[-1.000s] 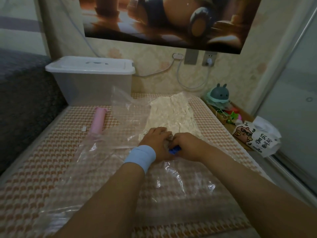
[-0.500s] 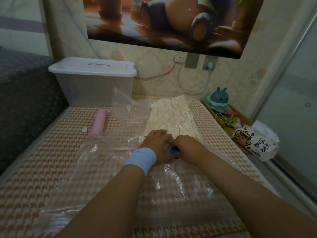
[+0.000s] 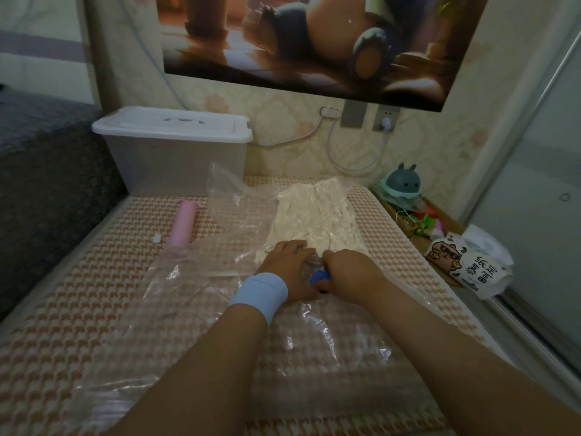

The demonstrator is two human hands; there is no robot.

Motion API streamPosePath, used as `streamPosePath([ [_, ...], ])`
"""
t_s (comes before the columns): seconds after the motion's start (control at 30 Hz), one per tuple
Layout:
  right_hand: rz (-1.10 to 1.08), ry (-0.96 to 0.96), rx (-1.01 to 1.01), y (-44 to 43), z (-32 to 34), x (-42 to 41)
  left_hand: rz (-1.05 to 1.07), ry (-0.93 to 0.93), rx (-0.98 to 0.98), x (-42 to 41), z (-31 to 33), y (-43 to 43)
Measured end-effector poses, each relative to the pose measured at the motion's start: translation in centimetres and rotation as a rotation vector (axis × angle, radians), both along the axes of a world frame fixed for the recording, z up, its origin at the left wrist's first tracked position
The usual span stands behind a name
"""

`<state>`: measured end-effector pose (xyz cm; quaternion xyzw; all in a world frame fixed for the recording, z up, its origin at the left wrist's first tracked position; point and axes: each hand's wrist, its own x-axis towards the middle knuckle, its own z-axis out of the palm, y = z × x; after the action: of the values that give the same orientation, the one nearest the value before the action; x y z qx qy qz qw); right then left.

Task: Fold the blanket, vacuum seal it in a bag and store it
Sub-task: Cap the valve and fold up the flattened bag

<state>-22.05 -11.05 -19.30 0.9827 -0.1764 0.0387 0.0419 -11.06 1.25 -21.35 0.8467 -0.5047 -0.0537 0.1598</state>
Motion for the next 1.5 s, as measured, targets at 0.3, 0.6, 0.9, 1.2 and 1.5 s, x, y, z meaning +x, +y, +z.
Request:
streamPosePath([
  [0.3, 0.205, 0.065, 0.122, -0.7, 0.2, -0.4, -0.015, -0.049, 0.033, 0.0, 0.2, -0.3],
  [0.6, 0.168, 0.122, 0.025, -0.2, 0.6, 0.1, -0.004, -0.012, 0.012, -0.1, 0.1, 0.0],
  [0.9, 0.193, 0.115, 0.043, 0.1, 0.5, 0.6, -0.023, -0.018, 0.023, -0.5, 1.0, 0.4],
  [1.2, 0.338, -0.006, 0.14, -0.2, 0.1, -0.1, -0.036, -0.031, 0.028, -0.7, 1.3, 0.5],
  [1.5, 0.334, 0.039, 0.084, 0.0, -0.1, 0.1, -0.026, -0.019, 0.013, -0.8, 1.3, 0.7],
])
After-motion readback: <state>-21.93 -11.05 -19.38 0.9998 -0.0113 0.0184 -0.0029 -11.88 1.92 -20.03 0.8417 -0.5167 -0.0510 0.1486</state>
